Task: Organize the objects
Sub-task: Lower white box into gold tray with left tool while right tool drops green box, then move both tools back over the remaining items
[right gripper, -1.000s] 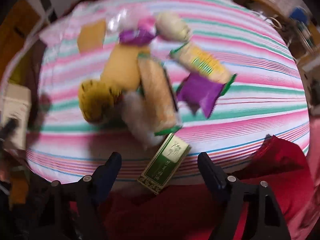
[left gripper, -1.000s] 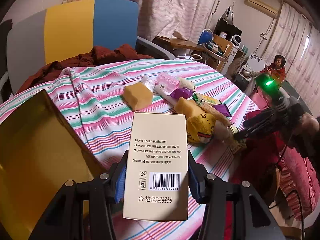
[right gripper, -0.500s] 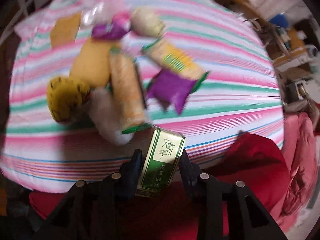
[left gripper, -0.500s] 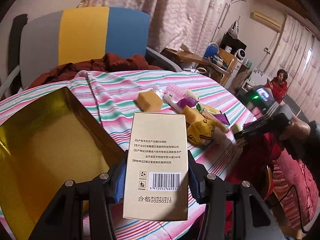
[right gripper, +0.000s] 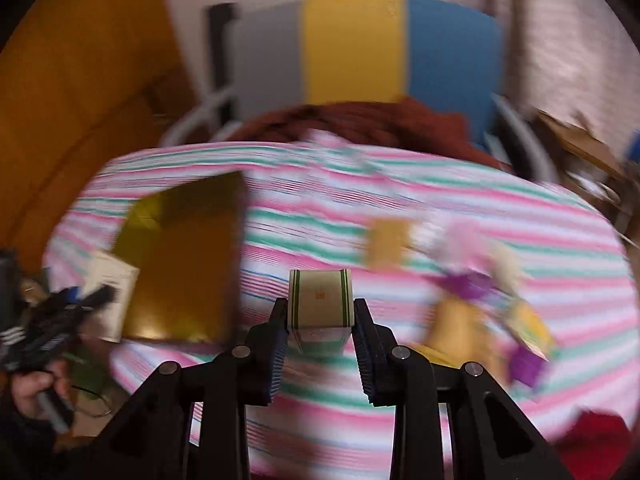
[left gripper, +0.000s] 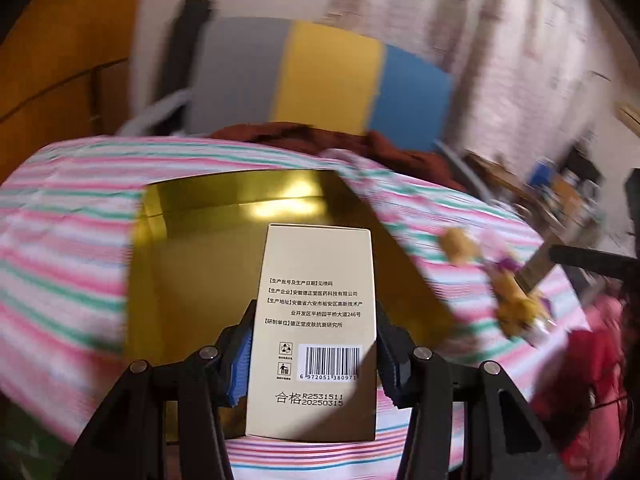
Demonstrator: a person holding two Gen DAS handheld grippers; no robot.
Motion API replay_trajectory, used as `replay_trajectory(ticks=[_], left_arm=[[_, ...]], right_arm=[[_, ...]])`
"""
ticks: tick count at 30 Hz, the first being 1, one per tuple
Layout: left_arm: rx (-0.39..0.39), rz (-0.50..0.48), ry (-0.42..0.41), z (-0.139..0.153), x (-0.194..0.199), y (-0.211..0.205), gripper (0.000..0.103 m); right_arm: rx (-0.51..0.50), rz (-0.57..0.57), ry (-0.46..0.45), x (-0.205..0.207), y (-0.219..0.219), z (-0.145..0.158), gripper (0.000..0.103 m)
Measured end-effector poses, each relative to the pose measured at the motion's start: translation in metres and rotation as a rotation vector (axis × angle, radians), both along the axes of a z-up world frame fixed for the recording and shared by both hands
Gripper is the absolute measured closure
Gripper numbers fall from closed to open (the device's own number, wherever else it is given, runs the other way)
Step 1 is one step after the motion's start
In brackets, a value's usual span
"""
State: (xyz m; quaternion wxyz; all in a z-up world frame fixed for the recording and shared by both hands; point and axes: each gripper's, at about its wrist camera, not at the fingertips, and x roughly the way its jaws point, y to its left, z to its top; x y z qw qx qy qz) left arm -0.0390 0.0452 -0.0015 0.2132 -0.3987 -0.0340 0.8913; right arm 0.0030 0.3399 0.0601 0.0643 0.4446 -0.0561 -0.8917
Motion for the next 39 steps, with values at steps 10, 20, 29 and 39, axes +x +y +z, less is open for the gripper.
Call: replay_trajectory(ticks=[10,20,29,39], left_arm=[[-0.077,0.234,-0.029,-0.021,-0.008,-0.063,0.045],[-0.060,0.266,0.037,-0.003,0.004,-0.067,0.044],[-0.100,0.231,0.054,0.003,0.010,-0.039,0.044],[-0.127,0.195,0.095,0.008,0.020,-0.023,0.044]], right_arm=[[-0.140,0.311,-0.080,-0.050,-0.153,-0.041,0.053],[-0.040,0.287,-0.040,-0.024,-0.143,-0.058,0.016],[0.142,0.227,0.182,-0.006,-0.144,-0.039,0.000],[0.191,-0.061,0.357,0.012,-0.109,-0.013,0.000]])
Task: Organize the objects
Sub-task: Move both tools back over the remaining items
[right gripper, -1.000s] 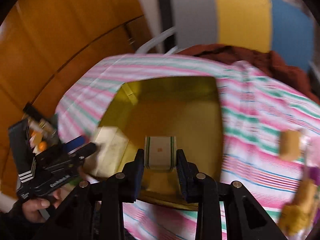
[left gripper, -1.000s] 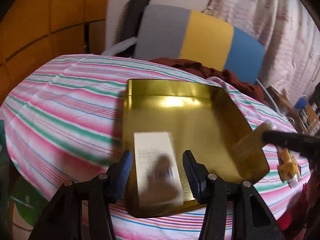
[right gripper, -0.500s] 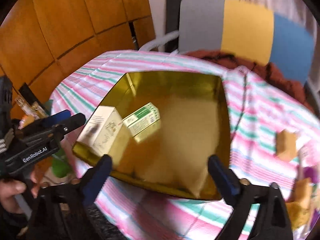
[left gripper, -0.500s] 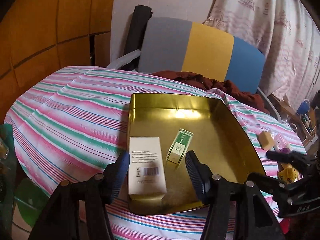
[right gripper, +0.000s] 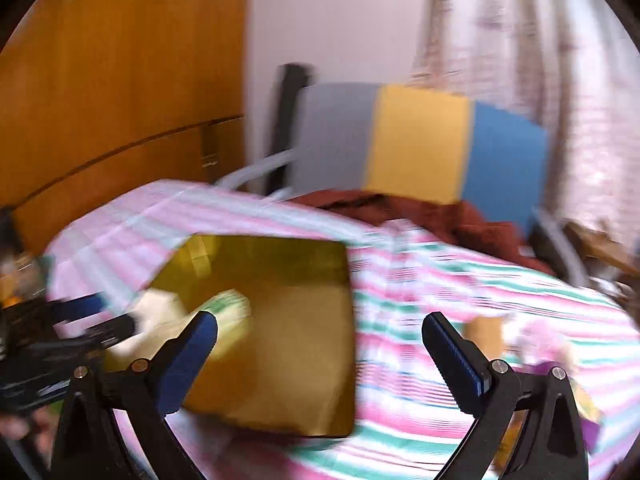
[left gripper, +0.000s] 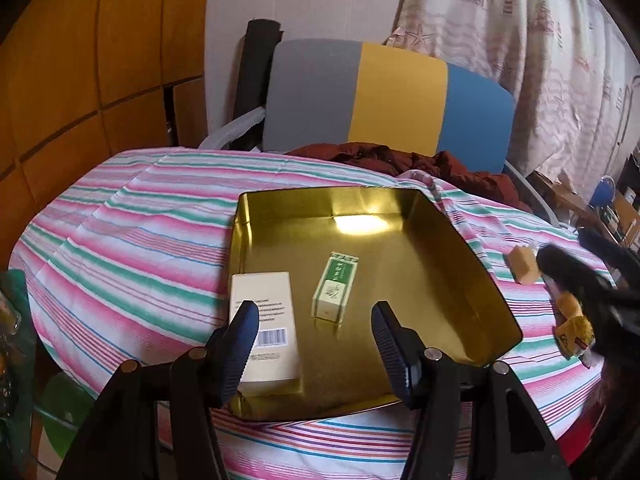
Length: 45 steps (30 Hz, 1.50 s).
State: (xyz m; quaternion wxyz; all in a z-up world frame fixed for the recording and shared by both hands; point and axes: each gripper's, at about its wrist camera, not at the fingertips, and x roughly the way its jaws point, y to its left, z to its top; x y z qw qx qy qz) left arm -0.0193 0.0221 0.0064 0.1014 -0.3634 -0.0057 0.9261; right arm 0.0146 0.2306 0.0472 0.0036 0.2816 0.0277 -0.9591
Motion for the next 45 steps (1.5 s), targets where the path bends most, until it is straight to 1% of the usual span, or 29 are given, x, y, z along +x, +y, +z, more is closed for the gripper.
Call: replay_trajectory(ticks=[3,4,7,9,11,13,15,16,17,19,23,25,27,29,30,32,34,37,41,45], left_arm=[[-0.006,-0.027,0.015,0.003,0.003,0.008,0.044],[-0.012,-0.036,0.017,0.003,0.004,0.012,0.044],[-0.022,-0.067,0.017,0.003,0.007,0.022,0.044],[-0.026,-0.093,0.013,0.002,0.008,0.029,0.043],[-0.029,-0.121,0.007,0.000,0.011,0.037,0.043],[-0.029,-0.152,-0.001,-0.002,0.012,0.043,0.043],[-0.029,-0.192,-0.003,-0.002,0.015,0.052,0.043],[-0.028,-0.212,0.000,-0.002,0.017,0.056,0.042],[-0.029,-0.230,0.003,-0.001,0.018,0.060,0.036],[-0.024,-0.268,0.004,-0.001,0.021,0.069,0.031],[-0.011,-0.342,-0.018,-0.001,0.022,0.089,0.031],[0.002,-0.391,-0.029,0.000,0.024,0.101,0.031],[0.006,-0.434,-0.044,0.000,0.026,0.115,0.031],[-0.001,-0.465,-0.057,-0.001,0.026,0.130,0.031],[-0.001,-0.485,-0.064,-0.002,0.027,0.138,0.031],[-0.007,-0.522,-0.075,-0.003,0.028,0.157,0.031],[-0.009,-0.564,-0.088,-0.006,0.029,0.176,0.032],[-0.013,-0.639,-0.115,-0.013,0.030,0.209,0.032],[0.022,-0.735,-0.161,-0.022,0.028,0.250,0.032],[0.070,-0.798,-0.227,-0.033,0.023,0.282,0.032]], right_arm=[[-0.120,0.021,-0.090,-0.008,0.017,-0.008,0.000],[-0.134,0.017,-0.103,-0.009,0.022,-0.011,0.000],[-0.118,0.002,-0.141,-0.012,0.032,-0.018,0.000],[-0.129,0.000,-0.167,-0.013,0.044,-0.021,0.000],[-0.167,-0.003,-0.184,-0.011,0.060,-0.022,0.000],[-0.229,-0.001,-0.207,-0.011,0.082,-0.024,0.000],[-0.270,-0.028,-0.211,-0.008,0.105,-0.022,0.000],[-0.290,-0.046,-0.206,-0.005,0.119,-0.019,0.000],[-0.312,-0.065,-0.197,-0.002,0.135,-0.016,0.000],[-0.336,-0.123,-0.172,0.005,0.163,-0.008,0.000],[-0.379,-0.306,-0.106,0.024,0.227,0.001,0.000],[-0.420,-0.429,-0.081,0.034,0.262,-0.004,0.000],[-0.485,-0.526,-0.066,0.043,0.291,-0.012,0.000],[-0.583,-0.619,-0.056,0.055,0.318,-0.026,0.000],[-0.614,-0.643,-0.056,0.059,0.326,-0.029,0.000],[-0.685,-0.692,-0.028,0.069,0.341,-0.031,0.000],[-0.710,-0.715,-0.013,0.076,0.348,-0.034,0.000],[-0.771,-0.702,-0.006,0.079,0.353,-0.039,0.000],[-0.819,-0.660,0.008,0.079,0.352,-0.041,0.000],[-0.884,-0.604,0.017,0.075,0.352,-0.047,0.000]])
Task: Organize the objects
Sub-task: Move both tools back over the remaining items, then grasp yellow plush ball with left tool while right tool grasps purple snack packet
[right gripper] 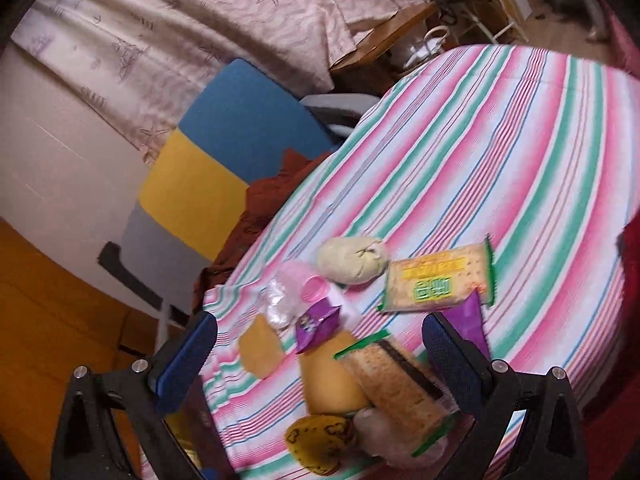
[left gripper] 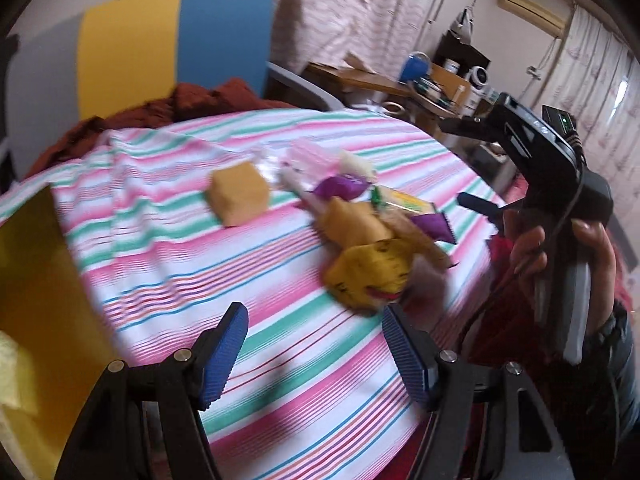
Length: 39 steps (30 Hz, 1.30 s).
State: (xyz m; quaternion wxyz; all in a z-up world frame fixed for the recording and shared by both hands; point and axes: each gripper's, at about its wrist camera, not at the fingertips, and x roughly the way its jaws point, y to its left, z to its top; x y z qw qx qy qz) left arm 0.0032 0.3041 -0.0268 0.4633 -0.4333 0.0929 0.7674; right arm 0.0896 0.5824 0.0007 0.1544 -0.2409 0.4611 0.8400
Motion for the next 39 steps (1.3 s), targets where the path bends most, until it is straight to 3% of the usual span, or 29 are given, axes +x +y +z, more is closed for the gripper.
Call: replay_trajectory(ticks=[8,16,21,23,31,39], left_arm=[[0.034,-0.090,-0.105,-0.020,-0.009,0.057,0.032],[0.009,-0.102,-0.194,-0.054,-0.018,0.099,0.033],[0.056,-0.120,-0.206,-0.060,-0.017,0.082,0.055],[0.067,-0.108,-0.198,-0.056,-0.016,0.068,0.059],[0.027,-0.055,-0.058,-0.042,0.000,0.009,0.059],[-0.014,-0.057,0.039,-0.043,0.015,-0.012,0.060]], right_arm=[[-0.030,0.077,0.065,-0.001,-0.007,0.000,0.000],[-0.057,0.091,0.041,-0.004,-0.004,-0.005,0.000],[-0.040,0.123,0.006,-0.013,-0.007,-0.006,0.000],[-0.022,0.139,-0.012,-0.016,-0.011,-0.006,0.000],[0.052,0.176,-0.117,-0.030,-0.023,-0.008,0.000],[0.334,0.313,-0.387,-0.074,-0.064,-0.012,0.002]])
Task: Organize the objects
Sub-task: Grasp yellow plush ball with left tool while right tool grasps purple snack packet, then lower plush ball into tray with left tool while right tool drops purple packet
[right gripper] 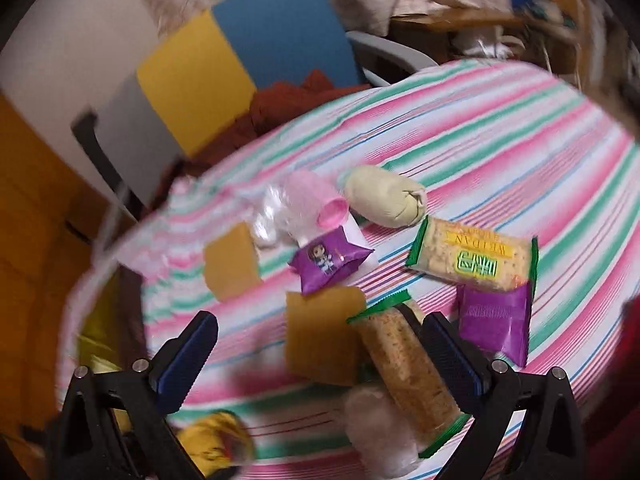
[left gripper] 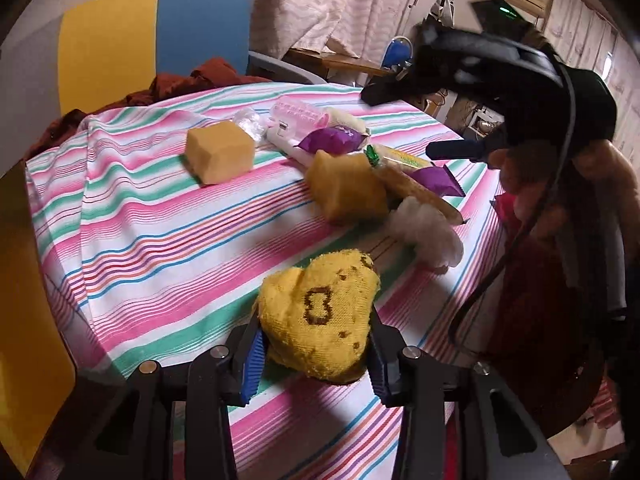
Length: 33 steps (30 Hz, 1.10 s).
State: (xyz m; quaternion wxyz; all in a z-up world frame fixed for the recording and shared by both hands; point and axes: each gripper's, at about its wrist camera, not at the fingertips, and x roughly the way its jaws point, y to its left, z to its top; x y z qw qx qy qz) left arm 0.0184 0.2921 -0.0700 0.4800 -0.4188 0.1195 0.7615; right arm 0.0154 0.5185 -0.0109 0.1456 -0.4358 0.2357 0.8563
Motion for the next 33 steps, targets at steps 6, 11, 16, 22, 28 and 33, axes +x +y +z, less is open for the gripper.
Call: replay_trajectory(ticks=[6,11,16,22,28,33], left_arm=[[0.015,0.008,-0.019,-0.004,-0.005,0.003,0.061],[0.024,0.006,-0.024,-0.009,-0.007,0.002,0.062],[0.045,0.012,-0.043,-0.013,-0.010,0.001,0.062],[0.048,0.021,-0.043,-0.010,-0.008,0.002,0.064],[0.094,0.031,-0.020,0.012,-0.005,-0.009,0.066],[0.162,0.096,0.010,0.045,-0.011,-0.038,0.066]], right_arm=[[0.208,0.115,-0.160,-0.048,-0.010,-0.010,0.017],[0.252,0.143,-0.241,-0.078,0.000,-0.032,0.034],[0.270,0.152,-0.245,-0.075,0.000,-0.039,0.059],[0.250,0.130,-0.161,-0.063,0.001,-0.020,0.061],[0.239,0.144,-0.056,-0.046,-0.022,0.008,0.060],[0.192,0.197,0.009,-0.040,-0.051,0.024,0.060]])
